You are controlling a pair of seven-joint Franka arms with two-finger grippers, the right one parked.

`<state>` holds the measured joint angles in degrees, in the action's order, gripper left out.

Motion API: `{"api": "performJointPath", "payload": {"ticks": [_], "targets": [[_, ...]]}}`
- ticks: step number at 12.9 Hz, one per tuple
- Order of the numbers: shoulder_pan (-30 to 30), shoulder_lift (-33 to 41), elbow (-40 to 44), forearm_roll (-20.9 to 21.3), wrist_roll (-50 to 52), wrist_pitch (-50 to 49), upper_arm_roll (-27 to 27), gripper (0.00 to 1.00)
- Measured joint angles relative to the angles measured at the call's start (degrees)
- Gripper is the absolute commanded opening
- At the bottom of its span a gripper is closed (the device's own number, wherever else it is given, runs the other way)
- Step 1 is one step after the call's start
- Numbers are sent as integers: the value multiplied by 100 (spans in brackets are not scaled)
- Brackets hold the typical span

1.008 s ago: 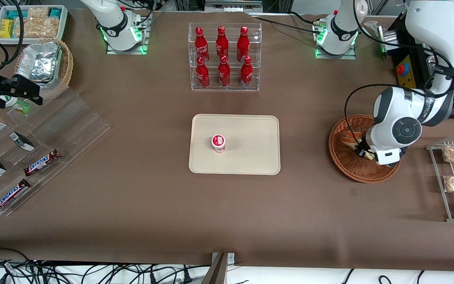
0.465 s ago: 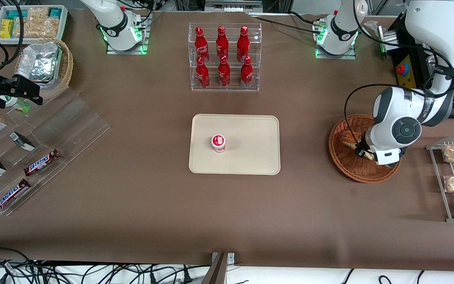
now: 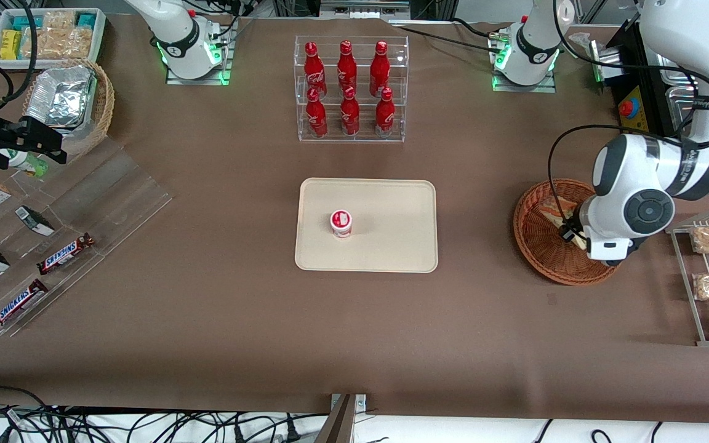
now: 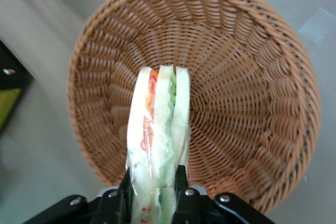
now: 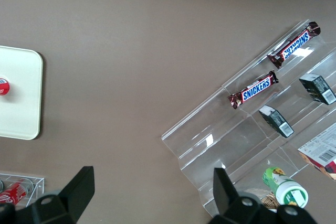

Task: Place sandwich from basket to tray
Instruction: 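Lift the sandwich out of the basket with the left gripper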

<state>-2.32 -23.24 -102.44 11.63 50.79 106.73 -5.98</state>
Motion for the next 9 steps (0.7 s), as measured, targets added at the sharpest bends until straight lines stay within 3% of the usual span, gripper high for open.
{"api": "performJointPath", "payload": {"ticks": [4,9], "targets": [[8,55,917,0,-818,-956,-289,34],[51,61,1276,0,-1053,-1340,-1242,34]]}}
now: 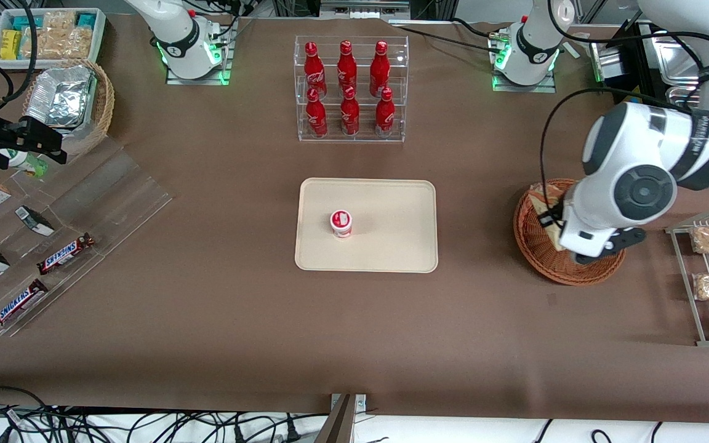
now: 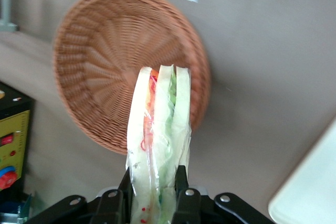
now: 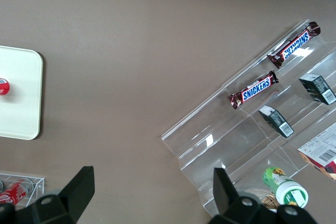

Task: Place sandwich from basket to tray
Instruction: 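Lift the sandwich out of the basket with the left gripper, then carry the sandwich over the cream tray beside the red cup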

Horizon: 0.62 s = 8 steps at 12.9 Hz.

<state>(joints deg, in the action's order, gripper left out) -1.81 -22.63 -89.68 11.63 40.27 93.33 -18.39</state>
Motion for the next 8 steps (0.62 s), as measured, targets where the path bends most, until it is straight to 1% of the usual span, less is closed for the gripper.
{"api": "performJointPath", "payload": {"ticks": [3,4,8], "targets": [[131,-56,0,0,-13,49,-464,34],[208,-96,0,0,-16,211,-574,34],[899,-380,-1,-8,11,801,-674,34]]}}
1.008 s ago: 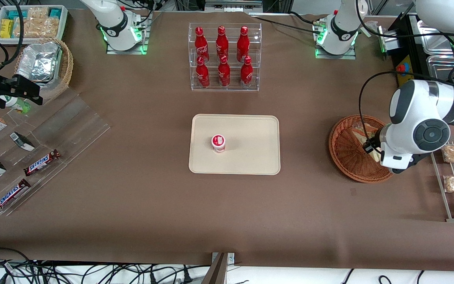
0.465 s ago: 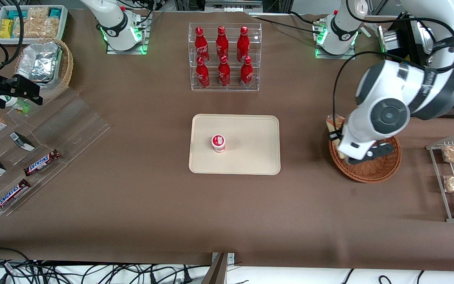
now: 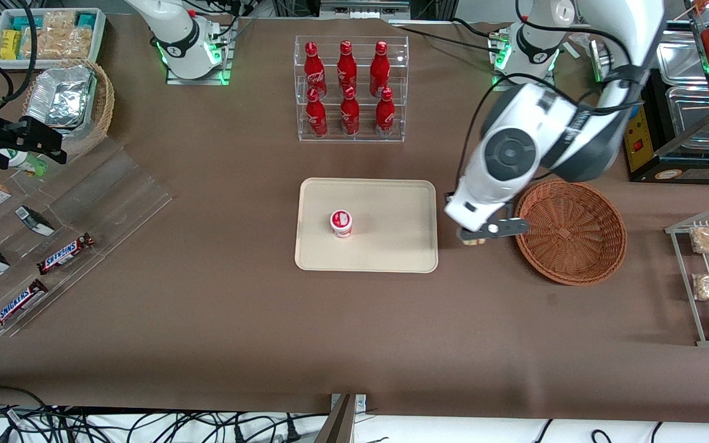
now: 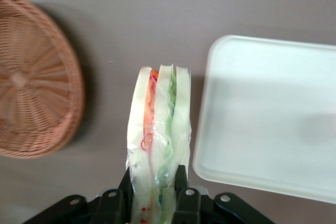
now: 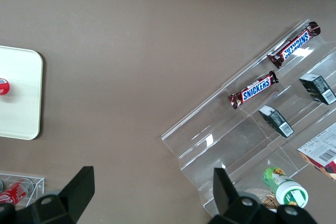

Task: Place sandwich from basket to tray
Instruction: 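Carry the sandwich over the cream tray beside the red cup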

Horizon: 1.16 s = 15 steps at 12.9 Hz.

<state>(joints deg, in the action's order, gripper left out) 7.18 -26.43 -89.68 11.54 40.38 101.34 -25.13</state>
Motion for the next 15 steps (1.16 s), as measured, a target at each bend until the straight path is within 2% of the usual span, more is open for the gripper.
{"api": "performJointPath", "payload": {"ticks": [9,15], "targets": [[664,-828,-3,-22,367,1017,13,34],[864,-1252,-1,470,923,1512,22,34]]}}
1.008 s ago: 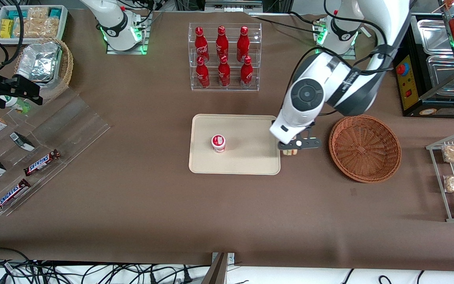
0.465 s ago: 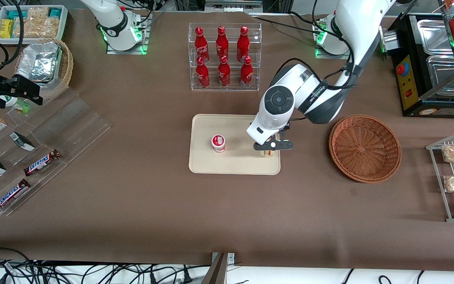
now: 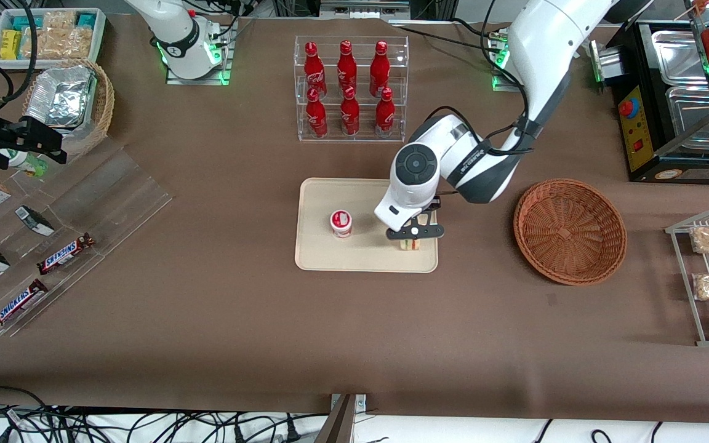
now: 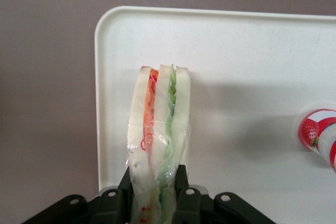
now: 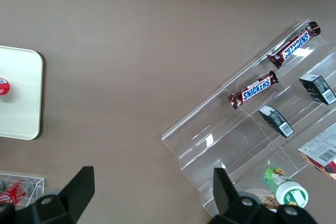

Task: Place sandwich from basket to tray
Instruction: 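Carry the sandwich over the cream tray beside the red cup, then lower the sandwich onto the tray and open the left gripper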

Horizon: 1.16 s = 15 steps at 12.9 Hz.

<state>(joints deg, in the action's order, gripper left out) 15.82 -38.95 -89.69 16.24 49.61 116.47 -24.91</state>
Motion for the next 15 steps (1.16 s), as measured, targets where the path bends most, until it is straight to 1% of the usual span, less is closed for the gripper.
{"api": "performJointPath", "payload": {"ticks": [3,7,8,9,10,11,15], "targets": [[96,-91,1,22,73,108,7,34],[104,-192,2,194,152,194,25,34],[104,-212,2,207,163,232,28,37],[104,-224,2,212,166,253,29,63],[104,-227,2,213,170,259,31,99],[104,-227,2,214,171,260,32,100],[81,-227,33,219,173,264,106,100]]}}
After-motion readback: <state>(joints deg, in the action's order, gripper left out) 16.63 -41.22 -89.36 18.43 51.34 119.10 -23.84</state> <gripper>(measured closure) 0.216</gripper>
